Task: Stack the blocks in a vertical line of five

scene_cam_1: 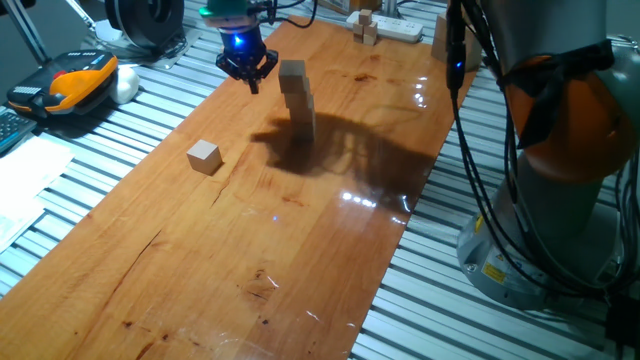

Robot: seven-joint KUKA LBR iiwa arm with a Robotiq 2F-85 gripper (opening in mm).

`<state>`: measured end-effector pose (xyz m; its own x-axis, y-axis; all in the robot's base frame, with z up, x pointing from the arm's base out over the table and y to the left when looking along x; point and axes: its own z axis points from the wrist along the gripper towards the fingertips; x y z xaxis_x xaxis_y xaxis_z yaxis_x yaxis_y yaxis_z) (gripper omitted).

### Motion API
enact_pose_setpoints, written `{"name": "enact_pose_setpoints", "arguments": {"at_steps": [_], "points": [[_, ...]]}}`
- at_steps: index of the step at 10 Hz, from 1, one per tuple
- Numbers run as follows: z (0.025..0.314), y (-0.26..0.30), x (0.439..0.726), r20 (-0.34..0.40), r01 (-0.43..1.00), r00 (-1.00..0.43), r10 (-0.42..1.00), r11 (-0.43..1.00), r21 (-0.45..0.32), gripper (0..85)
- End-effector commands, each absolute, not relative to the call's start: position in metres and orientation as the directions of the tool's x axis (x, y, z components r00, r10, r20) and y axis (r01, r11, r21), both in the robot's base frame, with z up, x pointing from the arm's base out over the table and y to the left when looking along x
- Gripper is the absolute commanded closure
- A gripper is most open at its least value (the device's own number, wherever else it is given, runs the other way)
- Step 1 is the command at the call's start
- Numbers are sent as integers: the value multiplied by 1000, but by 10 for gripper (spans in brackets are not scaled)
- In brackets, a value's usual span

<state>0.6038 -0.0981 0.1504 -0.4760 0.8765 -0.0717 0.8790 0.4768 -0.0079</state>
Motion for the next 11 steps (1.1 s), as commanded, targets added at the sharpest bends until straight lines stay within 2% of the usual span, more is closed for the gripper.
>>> {"name": "enact_pose_setpoints", "arguments": {"at_steps": [1,4,7,8,11], "points": [[151,-107,607,-64,871,-490,870,491,0,850],[146,-123,613,-77,835,-549,832,549,-20,850],[143,-138,612,-9,739,-671,742,670,72,850],[143,-137,612,-34,688,-723,690,724,49,850],[140,-146,610,-43,601,-797,602,798,38,850]]}}
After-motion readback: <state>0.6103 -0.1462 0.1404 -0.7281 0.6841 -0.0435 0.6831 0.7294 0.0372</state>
